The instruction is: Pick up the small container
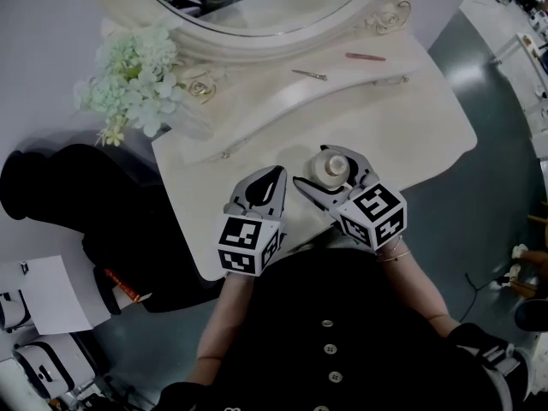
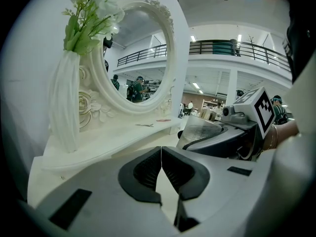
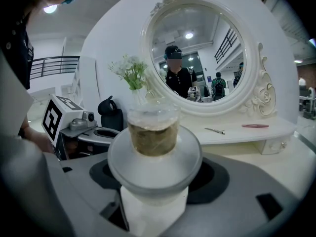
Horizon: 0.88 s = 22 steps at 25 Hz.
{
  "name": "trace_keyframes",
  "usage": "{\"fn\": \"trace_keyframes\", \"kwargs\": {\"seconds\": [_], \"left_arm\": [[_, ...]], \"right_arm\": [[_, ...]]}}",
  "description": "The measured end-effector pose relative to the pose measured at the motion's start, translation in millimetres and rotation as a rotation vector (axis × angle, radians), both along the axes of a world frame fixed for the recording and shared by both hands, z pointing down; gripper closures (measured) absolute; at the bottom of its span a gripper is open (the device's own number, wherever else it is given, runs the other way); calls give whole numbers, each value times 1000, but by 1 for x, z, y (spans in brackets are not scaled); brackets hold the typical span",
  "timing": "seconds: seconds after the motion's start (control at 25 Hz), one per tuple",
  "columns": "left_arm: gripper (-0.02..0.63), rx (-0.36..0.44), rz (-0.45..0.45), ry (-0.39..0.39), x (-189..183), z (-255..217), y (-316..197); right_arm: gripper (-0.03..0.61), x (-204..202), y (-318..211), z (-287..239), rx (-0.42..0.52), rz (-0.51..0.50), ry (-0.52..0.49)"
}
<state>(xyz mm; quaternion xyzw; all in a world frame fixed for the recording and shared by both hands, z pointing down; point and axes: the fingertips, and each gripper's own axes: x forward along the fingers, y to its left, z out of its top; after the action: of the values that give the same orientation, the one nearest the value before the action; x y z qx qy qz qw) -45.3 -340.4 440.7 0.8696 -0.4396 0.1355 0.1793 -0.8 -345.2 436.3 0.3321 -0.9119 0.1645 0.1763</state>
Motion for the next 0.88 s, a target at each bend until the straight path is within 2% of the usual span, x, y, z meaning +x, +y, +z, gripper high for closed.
{"fn": "trace_keyframes", "kwargs": {"seconds": [0.88], "left_arm": [[600,4,6,5,3,-1,-1]], "right_arm": [[240,-1,-2,-2,3,-4,-4]]}}
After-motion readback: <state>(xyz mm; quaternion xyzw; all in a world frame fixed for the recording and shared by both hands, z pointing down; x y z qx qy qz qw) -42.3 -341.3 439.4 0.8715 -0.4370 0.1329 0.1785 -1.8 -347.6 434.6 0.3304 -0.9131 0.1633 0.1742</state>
